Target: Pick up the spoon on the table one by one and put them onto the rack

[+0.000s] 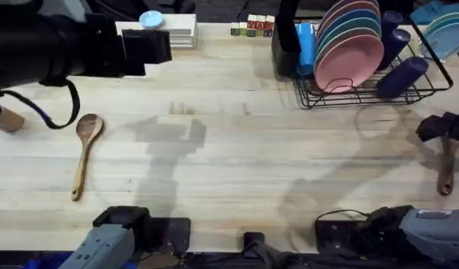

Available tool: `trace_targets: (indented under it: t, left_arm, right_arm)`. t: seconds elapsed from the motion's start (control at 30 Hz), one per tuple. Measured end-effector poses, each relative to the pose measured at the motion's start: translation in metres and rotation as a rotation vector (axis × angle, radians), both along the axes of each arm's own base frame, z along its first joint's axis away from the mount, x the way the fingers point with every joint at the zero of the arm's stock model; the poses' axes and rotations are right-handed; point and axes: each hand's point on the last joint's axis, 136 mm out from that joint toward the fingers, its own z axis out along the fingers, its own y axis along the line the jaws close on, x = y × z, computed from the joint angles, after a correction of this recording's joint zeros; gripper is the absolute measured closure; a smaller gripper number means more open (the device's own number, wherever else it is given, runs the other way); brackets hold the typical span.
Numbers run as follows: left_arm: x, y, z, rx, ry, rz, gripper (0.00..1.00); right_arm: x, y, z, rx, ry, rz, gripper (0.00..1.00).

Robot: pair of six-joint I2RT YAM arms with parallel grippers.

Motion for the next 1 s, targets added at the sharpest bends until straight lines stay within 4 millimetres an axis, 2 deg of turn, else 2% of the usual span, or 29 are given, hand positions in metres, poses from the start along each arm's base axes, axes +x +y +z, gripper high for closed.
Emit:
trace_targets:
  t: [0.1, 0.57, 0.63, 0.67, 0.73, 0.8, 1.0]
  left_arm:
    - [0.0, 0.0, 0.0, 0.0, 0.0, 0.0, 0.006]
    - [0.0, 0.0, 0.0, 0.0, 0.0, 0.0, 0.007]
    - [0.0, 0.0, 0.0, 0.0, 0.0, 0.0, 0.008]
    - [0.0, 0.0, 0.0, 0.0, 0.0, 0.0, 0.007]
    - [0.0, 0.0, 0.0, 0.0, 0.0, 0.0, 0.007]
    - [0.0, 0.0, 0.0, 0.0, 0.0, 0.0, 0.007]
    - [0.0, 0.0, 0.0, 0.0, 0.0, 0.0, 0.007]
  right_arm:
    - [0.0, -0.001, -0.007, 0.011, 0.006, 0.001, 0.008]
    - [-0.002, -0.005, -0.011, 0.065, -0.052, 0.01, 0.008]
    - [-0.001, -0.005, -0.011, 0.07, -0.056, 0.021, 0.031]
    - [-0.001, -0.005, -0.012, 0.074, -0.058, 0.026, 0.058]
    - [0.001, -0.003, -0.012, 0.084, -0.066, 0.035, 0.177]
    - [0.004, 0.0, -0.013, 0.092, -0.074, 0.051, 0.375]
    - [0.007, -0.001, -0.014, 0.09, -0.083, 0.059, 0.675]
